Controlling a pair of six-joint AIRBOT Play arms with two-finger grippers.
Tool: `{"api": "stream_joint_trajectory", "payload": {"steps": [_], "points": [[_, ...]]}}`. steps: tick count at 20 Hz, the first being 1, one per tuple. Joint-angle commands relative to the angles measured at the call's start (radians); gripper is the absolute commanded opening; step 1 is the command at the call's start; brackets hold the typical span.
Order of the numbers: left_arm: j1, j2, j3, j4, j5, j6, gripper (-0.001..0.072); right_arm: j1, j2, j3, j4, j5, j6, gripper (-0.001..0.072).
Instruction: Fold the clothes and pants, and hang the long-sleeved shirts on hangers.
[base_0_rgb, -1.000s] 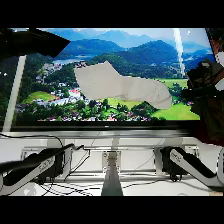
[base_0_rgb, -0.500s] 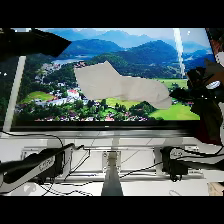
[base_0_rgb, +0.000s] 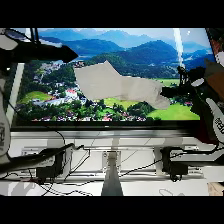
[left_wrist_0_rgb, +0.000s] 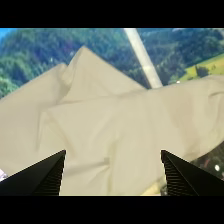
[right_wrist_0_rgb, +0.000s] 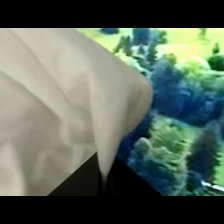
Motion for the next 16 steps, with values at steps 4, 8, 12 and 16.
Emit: {"api": "stream_joint_trajectory", "payload": {"steps": [4,8,12,16], "points": [[0.053,-0.217,0.000,0.005,0.003,-0.033,0.0649,0.018,0.030,0.002,-0.005,-0.006,-0.005,0.0018],[0.124,-0.314,0.000,0.004,0.065,-0.033,0.0649,0.018,0.031,0.002,-0.004,-0.006,-0.005,0.0019],[0.128,-0.396,0.000,0.004,0.190,-0.033,0.0649,0.018,0.031,0.002,0.006,-0.006,-0.005,0.0019],[0.065,-0.462,0.000,0.003,0.325,-0.032,0.0647,0.018,0.031,0.002,0.060,-0.005,-0.005,0.0019]]}}
